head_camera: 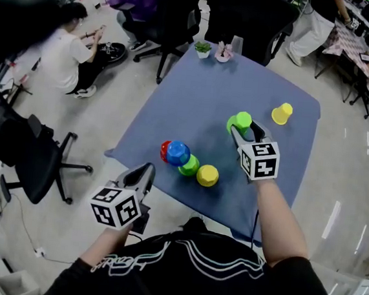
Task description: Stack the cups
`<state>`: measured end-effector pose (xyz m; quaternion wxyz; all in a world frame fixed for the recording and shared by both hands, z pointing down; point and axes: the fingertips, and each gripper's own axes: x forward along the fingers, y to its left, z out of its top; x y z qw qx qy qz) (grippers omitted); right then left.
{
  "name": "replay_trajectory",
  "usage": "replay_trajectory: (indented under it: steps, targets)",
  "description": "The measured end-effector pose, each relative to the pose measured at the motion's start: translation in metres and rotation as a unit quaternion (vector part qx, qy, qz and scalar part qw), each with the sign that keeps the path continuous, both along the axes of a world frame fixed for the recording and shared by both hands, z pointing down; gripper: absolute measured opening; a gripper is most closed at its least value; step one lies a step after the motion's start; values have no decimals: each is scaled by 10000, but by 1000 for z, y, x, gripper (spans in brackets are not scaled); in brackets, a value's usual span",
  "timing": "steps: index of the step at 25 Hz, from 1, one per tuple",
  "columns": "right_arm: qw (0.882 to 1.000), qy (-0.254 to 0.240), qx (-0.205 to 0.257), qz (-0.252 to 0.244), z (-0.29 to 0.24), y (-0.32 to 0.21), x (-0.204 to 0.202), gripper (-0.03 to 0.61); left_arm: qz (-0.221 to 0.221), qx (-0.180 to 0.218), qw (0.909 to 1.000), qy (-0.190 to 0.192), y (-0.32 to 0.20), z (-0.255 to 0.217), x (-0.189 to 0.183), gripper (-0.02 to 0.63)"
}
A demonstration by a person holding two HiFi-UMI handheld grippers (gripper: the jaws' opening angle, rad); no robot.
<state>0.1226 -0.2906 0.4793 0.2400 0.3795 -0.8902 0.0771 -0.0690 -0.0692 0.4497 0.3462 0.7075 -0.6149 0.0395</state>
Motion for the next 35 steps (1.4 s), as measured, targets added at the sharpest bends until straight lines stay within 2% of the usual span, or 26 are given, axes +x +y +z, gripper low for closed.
replay_trajectory:
  steps: [20, 35]
  targets:
    - [9982, -309, 415, -310, -67, 103, -23, 252, 102, 342, 9993, 133, 60, -18, -3, 29]
    - [9970, -362, 342, -597, -66, 166, -46, 252, 184, 431, 9988, 102, 98, -25, -7, 28]
